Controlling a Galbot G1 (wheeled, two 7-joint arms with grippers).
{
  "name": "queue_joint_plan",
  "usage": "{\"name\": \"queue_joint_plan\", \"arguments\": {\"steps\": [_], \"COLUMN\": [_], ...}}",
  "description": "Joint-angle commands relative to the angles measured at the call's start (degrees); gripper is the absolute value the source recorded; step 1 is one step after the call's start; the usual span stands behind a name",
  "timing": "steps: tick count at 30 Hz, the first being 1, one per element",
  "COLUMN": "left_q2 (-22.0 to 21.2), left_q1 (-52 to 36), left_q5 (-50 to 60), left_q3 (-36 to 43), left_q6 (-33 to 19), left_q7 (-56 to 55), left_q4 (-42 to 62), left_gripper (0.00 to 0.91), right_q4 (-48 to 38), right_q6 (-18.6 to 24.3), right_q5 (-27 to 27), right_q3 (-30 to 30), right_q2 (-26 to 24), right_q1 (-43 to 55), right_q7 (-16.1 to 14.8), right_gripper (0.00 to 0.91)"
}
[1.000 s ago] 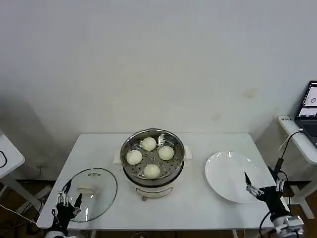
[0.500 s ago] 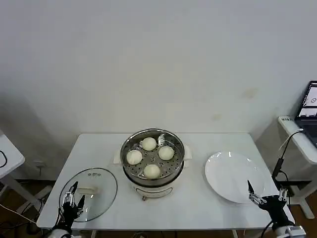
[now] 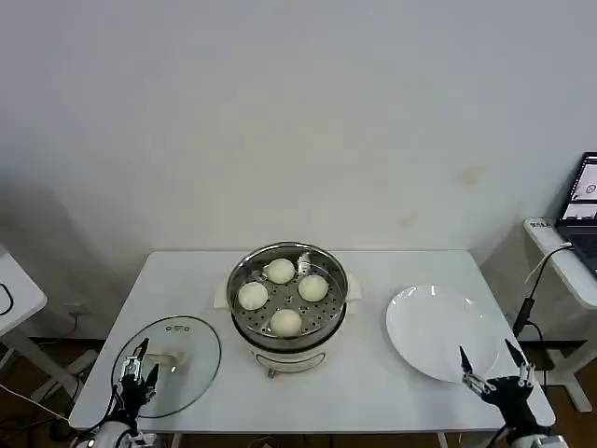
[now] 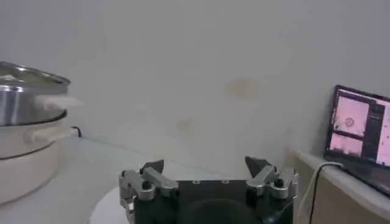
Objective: Take steamed baozi put them in steamer then cover it.
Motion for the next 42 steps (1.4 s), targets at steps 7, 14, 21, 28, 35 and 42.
{"name": "queue_joint_plan", "arguments": {"steps": [7, 14, 21, 28, 35, 42], "left_q2": [1.1, 1.22, 1.43, 1.16, 0.55, -0.16], "left_q1": [-4.29, -6.81, -10.25, -11.37, -11.17, -10.97], "left_q5": [0.49, 0.42, 0.81, 0.83, 1.01, 1.1], "left_q3": [1.52, 2.8, 4.05, 4.34, 4.75, 4.83], "left_q6": [0.88, 1.3, 1.63, 1.61, 1.39, 0.99], "left_q7": [0.64, 1.13, 1.2, 0.93, 0.33, -0.77], "left_q4": [2.56, 4.13, 6.9, 8.32, 8.87, 9.08], "left_gripper": [0.907, 0.907, 0.907, 0.796, 0.0, 0.0], "right_q4": [0.46, 0.23, 0.09, 0.01, -0.26, -0.48], "right_q6": [0.21, 0.4, 0.62, 0.61, 0.55, 0.46], "right_q5": [-0.68, -0.79, -0.73, -0.75, -0.87, -0.77], "right_q3": [-1.31, -1.3, -0.91, -0.86, -0.98, -0.99], "right_q2": [1.51, 1.88, 1.88, 1.97, 2.05, 1.94], "right_q1": [-0.72, -0.88, -1.13, -1.04, -0.81, -0.61], "right_q7": [-0.02, 0.04, 0.07, 0.1, 0.11, 0.25], "right_gripper": [0.907, 0.907, 0.907, 0.907, 0.907, 0.907]}}
